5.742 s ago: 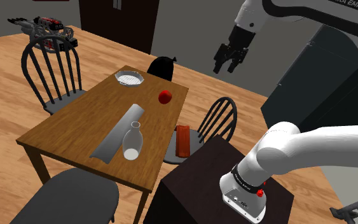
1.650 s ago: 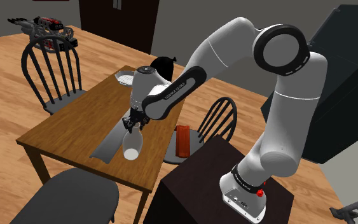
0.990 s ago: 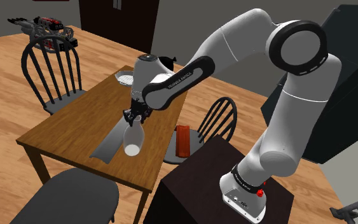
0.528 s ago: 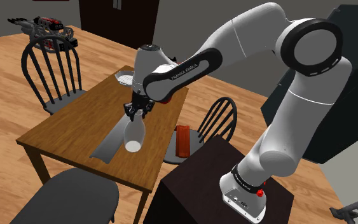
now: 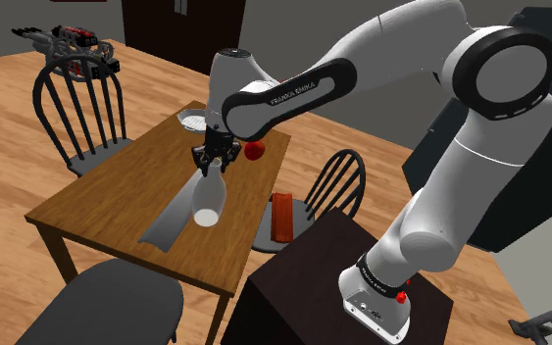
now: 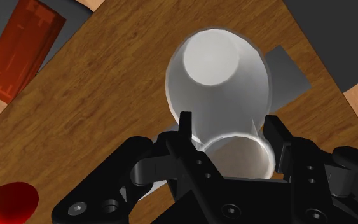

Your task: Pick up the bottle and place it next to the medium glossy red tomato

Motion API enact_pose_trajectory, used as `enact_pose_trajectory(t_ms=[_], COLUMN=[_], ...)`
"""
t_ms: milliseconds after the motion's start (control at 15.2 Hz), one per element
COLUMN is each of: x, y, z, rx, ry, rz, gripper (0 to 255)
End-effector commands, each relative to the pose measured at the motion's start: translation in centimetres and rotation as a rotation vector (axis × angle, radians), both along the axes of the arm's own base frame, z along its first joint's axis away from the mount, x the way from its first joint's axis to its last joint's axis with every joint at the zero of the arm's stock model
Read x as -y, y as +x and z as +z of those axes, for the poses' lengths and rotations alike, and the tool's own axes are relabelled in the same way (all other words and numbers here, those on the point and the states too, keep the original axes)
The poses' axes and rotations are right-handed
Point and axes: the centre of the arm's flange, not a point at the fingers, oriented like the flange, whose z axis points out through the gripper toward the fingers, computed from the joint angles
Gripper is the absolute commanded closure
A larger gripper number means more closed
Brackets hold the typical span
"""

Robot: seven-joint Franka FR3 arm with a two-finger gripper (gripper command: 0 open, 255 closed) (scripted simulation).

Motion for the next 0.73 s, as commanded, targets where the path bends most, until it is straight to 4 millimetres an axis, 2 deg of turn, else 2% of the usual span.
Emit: enact_pose_trajectory(t_ms=[0,660], x=[0.0,0.0], y=[0.0,0.0], z=[1.1,6.4], rx=[0.000,0.000], ry=[0.000,0.000], rz=[0.000,0.000], gripper=[255,255])
